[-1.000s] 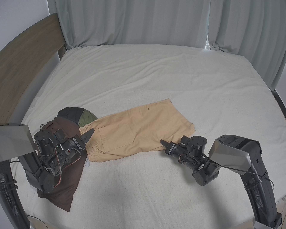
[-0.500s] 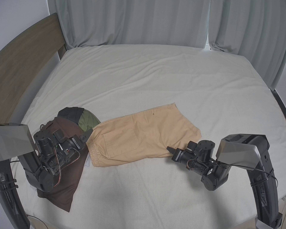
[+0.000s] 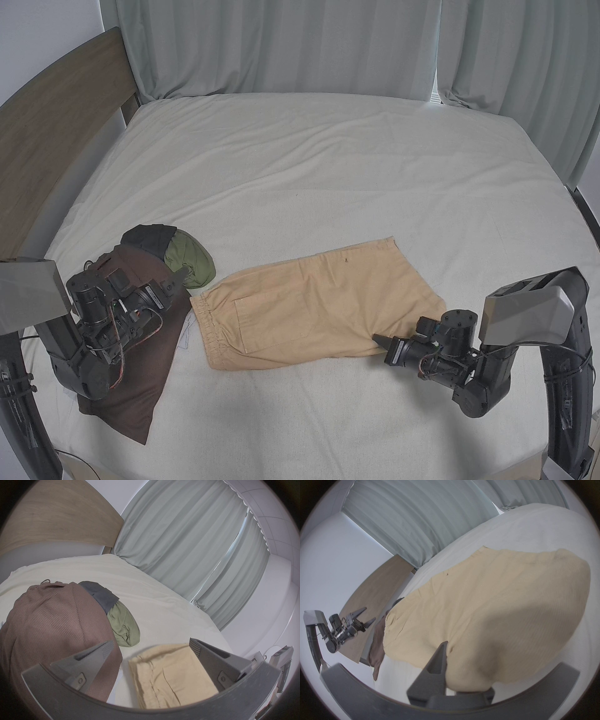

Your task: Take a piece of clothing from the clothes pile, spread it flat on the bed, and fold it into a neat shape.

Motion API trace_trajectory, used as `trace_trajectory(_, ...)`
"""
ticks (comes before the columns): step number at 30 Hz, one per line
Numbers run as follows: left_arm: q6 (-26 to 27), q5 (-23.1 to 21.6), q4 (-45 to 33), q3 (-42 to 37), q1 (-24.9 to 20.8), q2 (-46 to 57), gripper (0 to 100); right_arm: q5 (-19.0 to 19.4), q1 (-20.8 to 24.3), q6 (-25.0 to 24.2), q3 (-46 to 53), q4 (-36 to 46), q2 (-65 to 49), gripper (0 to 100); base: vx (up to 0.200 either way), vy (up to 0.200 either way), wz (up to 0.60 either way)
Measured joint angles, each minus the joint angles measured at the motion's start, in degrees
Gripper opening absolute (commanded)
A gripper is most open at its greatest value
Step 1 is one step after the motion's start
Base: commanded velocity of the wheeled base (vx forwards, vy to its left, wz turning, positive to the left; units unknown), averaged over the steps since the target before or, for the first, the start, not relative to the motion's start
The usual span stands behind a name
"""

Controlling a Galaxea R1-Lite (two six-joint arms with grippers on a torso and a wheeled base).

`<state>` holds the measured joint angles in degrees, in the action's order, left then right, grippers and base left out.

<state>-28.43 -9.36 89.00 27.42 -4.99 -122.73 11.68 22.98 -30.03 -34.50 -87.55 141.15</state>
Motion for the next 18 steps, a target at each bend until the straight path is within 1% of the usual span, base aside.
trace_trajectory(5,-0.69,-0.24,-0.02,0.63,0.09,-0.12,100,0.04,-0.94,1.78,6.96,-0.66,-1.46,0,0.000,0.000,0.00)
trace_trajectory(9,-2.52,-0.45,-0.02,0.85,0.06,-0.20,100,0.00,-1.27,2.72,10.93,-0.80,-2.23,0,0.000,0.000,0.00)
trace_trajectory(13,-3.43,-1.12,0.00,0.45,-0.09,-0.15,100,-0.35,-1.65,4.27,13.45,-0.83,-2.68,0,0.000,0.000,0.00)
trace_trajectory(18,-3.45,-1.26,-0.05,0.39,-0.13,0.13,100,-1.48,-1.76,4.38,14.74,-0.83,-2.84,0,0.000,0.000,0.00)
